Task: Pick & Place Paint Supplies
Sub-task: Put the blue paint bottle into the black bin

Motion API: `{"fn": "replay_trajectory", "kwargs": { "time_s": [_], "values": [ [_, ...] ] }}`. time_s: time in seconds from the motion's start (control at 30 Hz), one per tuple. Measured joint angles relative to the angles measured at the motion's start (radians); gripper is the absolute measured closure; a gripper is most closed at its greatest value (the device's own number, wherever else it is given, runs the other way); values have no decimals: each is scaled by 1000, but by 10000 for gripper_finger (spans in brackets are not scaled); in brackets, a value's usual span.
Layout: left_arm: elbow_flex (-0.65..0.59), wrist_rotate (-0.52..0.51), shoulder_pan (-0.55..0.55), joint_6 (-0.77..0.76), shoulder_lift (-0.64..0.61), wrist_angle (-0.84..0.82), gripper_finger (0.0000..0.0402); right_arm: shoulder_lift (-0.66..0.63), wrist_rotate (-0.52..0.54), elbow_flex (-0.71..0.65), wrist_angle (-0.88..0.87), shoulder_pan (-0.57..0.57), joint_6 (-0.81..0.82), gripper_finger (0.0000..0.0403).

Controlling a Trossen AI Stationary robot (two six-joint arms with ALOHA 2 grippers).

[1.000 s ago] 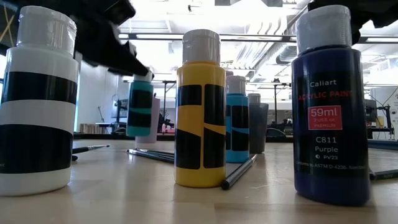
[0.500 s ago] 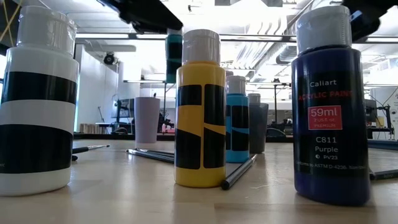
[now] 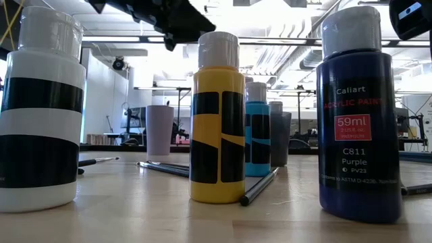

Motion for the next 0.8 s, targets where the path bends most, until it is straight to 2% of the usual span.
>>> {"fn": "replay_trajectory", "kwargs": {
  "time_s": [0.6, 0.8],
  "values": [
    [0, -5, 10, -48, 228, 250, 275, 0, 20, 0, -28, 3, 5, 339],
    [-1, -70, 10, -53, 283, 288, 275, 0, 26, 0, -34, 3, 6, 339]
  ]
}}
